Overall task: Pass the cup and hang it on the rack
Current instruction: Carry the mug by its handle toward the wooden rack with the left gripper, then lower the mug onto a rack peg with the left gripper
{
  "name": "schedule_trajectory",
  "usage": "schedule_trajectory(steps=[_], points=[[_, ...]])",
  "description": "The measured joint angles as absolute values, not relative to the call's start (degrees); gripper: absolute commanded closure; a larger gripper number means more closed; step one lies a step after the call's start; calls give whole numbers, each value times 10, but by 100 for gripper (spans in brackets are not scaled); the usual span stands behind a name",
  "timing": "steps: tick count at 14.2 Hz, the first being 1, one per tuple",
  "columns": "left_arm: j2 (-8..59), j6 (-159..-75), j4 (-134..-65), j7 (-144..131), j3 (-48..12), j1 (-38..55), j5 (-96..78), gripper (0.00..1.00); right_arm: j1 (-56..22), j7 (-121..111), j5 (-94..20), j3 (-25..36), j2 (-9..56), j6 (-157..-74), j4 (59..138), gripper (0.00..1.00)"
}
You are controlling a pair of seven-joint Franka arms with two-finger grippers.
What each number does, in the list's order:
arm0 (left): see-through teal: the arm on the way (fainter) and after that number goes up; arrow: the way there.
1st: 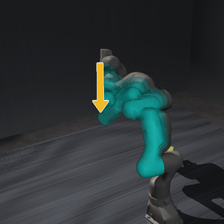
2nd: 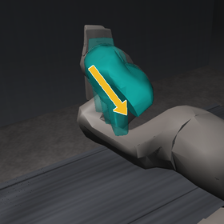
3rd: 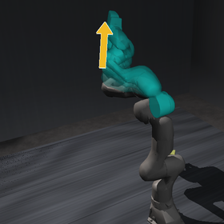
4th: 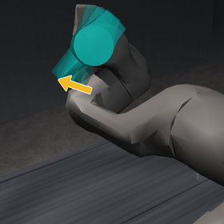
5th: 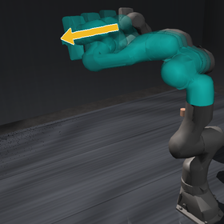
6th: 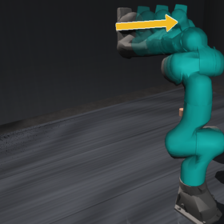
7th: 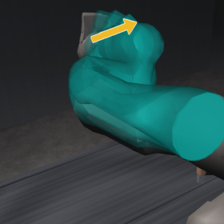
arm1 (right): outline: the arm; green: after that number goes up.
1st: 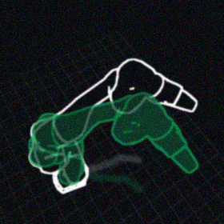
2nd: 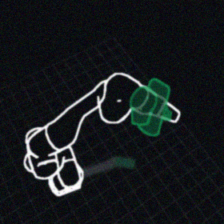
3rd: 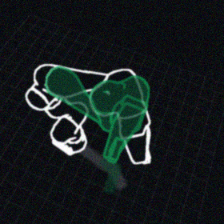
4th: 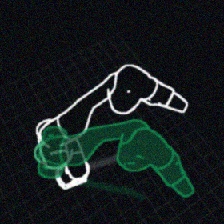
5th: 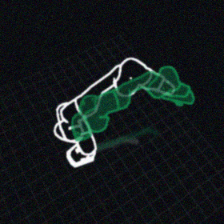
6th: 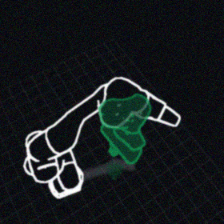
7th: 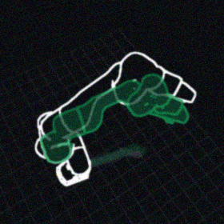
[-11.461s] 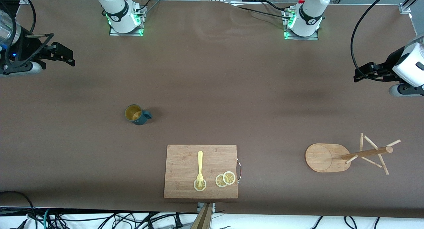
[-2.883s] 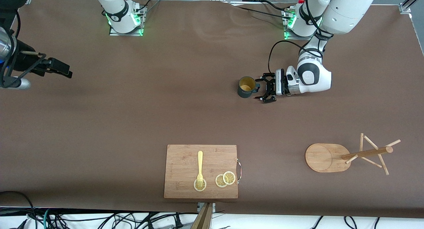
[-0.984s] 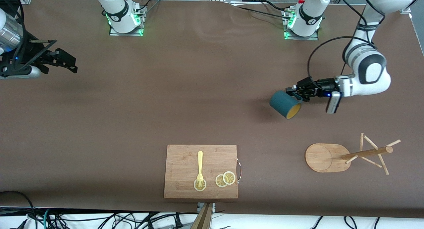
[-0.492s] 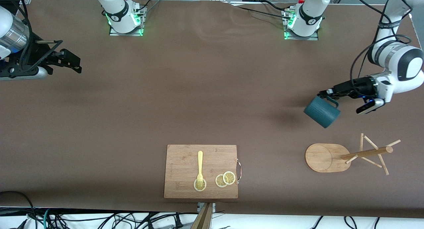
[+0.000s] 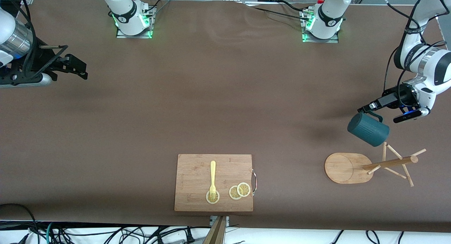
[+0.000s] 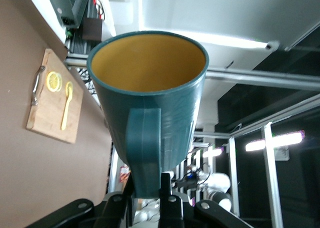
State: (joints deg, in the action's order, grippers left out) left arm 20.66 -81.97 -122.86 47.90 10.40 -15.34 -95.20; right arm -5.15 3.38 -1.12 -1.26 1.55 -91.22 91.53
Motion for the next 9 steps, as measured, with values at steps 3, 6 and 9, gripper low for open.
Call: schedule_trajectory(steps=[3,6,9], points=[[245,-789,-1206,479,105,-166,-973,100,-52,34,-11,-13,17,-913,915,0],[285,-772,-1164,479,106,-186,-974,100,-52,34,-11,-13,17,-913,915,0],[316,-768,-1141,479,106,-195,-988,100,-52,34,-11,-13,17,-913,915,0]])
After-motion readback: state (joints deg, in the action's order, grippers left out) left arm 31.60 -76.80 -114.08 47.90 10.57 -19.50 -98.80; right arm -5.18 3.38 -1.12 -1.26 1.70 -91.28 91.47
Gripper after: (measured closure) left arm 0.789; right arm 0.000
